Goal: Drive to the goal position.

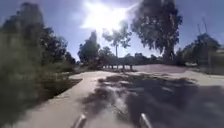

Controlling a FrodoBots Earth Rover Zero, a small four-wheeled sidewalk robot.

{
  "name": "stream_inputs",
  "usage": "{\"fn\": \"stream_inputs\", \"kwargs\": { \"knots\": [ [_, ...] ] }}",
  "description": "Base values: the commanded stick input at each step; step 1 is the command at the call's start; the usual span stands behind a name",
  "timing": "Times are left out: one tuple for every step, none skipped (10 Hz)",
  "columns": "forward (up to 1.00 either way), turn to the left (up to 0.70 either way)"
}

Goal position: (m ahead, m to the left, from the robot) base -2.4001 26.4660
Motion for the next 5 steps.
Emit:
{"fn": "stream_inputs", "kwargs": {
  "knots": [
    [1.00, -0.20],
    [1.00, -0.07],
    [1.00, 0.00],
    [1.00, 0.00],
    [1.00, 0.00]
  ]
}}
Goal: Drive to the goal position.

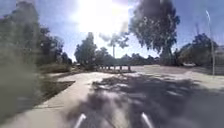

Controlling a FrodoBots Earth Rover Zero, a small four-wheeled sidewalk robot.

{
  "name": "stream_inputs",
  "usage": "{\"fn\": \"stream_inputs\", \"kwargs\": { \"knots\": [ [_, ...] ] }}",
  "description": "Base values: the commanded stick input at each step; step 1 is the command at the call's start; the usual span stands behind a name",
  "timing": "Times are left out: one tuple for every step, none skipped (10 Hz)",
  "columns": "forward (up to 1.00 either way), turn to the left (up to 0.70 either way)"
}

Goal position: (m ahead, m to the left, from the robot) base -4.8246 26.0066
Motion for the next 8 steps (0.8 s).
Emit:
{"fn": "stream_inputs", "kwargs": {
  "knots": [
    [1.00, 0.00],
    [1.00, 0.00],
    [1.00, 0.00],
    [1.00, 0.01],
    [1.00, 0.03],
    [1.00, 0.06],
    [1.00, 0.40],
    [1.00, 0.40]
  ]
}}
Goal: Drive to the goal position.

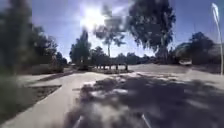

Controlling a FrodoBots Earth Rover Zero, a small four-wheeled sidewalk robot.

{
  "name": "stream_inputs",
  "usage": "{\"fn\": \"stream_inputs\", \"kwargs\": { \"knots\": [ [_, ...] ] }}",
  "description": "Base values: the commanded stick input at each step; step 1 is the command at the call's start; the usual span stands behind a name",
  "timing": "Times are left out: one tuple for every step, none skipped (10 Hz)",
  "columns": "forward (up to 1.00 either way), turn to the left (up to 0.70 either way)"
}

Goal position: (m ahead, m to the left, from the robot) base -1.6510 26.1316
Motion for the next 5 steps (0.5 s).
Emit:
{"fn": "stream_inputs", "kwargs": {
  "knots": [
    [1.00, 0.40],
    [1.00, 0.40],
    [1.00, 0.40],
    [1.00, 0.40],
    [1.00, 0.40]
  ]
}}
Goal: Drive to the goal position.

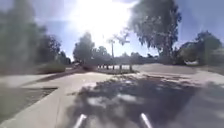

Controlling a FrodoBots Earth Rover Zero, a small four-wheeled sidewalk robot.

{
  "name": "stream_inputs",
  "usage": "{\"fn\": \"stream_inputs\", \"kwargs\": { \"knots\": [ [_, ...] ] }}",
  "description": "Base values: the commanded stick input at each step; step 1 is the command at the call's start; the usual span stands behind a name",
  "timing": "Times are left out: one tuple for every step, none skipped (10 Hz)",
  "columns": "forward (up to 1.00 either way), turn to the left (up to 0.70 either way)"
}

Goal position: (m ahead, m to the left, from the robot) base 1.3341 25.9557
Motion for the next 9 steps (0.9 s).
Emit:
{"fn": "stream_inputs", "kwargs": {
  "knots": [
    [1.00, 0.00],
    [1.00, 0.00],
    [1.00, 0.00],
    [1.00, 0.00],
    [1.00, 0.00],
    [1.00, 0.00],
    [1.00, 0.00],
    [1.00, 0.00],
    [1.00, 0.00]
  ]
}}
